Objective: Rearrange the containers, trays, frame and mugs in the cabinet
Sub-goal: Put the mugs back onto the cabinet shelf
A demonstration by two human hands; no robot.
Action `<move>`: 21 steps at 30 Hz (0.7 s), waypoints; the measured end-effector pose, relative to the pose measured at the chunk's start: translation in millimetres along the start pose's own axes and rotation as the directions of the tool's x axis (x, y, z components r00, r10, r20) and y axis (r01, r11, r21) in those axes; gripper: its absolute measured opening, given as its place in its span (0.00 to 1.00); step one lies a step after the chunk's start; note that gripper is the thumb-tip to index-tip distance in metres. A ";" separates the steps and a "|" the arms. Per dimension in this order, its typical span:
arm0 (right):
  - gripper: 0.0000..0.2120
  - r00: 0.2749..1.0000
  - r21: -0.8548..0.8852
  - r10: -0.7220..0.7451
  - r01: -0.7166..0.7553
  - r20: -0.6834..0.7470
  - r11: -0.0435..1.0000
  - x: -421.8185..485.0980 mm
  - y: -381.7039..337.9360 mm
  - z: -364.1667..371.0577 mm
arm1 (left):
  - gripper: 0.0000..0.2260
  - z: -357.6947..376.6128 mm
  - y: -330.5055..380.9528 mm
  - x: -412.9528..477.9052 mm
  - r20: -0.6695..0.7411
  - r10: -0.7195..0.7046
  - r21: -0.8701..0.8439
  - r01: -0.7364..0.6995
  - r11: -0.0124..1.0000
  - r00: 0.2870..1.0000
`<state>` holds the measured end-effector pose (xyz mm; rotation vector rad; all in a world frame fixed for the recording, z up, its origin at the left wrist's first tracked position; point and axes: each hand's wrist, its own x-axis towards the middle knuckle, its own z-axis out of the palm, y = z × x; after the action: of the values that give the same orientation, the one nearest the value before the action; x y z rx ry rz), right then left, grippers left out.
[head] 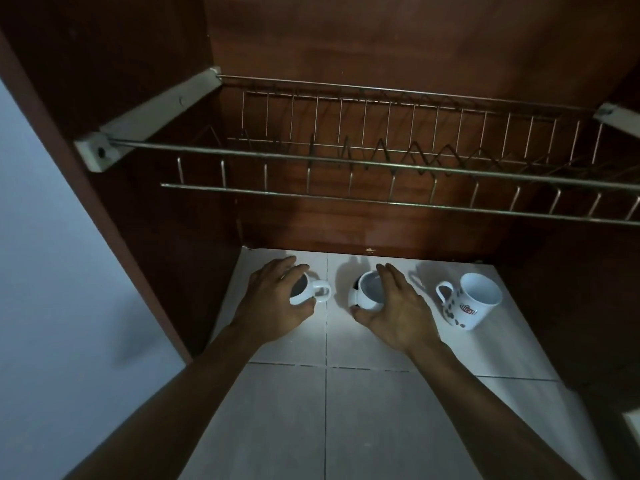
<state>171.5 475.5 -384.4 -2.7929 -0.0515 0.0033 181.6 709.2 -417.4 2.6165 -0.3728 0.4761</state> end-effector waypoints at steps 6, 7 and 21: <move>0.45 0.999 0.025 -0.021 0.022 -0.040 0.999 -0.9 2.7 -2.8 | 0.36 2.3 -2.6 1.4 -0.003 -0.068 -0.022 0.068 0.997 0.998; 0.45 0.999 0.026 -0.025 0.026 -0.045 0.999 -0.5 3.3 -3.6 | 0.37 2.5 -4.1 1.9 -0.005 -0.081 -0.021 0.081 0.997 0.997; 0.47 0.999 0.074 0.042 -0.044 0.025 0.996 -0.8 5.1 -6.2 | 0.38 4.1 -6.3 0.2 -0.012 -0.105 -0.149 0.102 0.984 0.994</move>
<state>171.0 468.6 -380.4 -2.7188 0.0025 0.0481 185.0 712.7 -423.1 2.4710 -0.2533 0.4225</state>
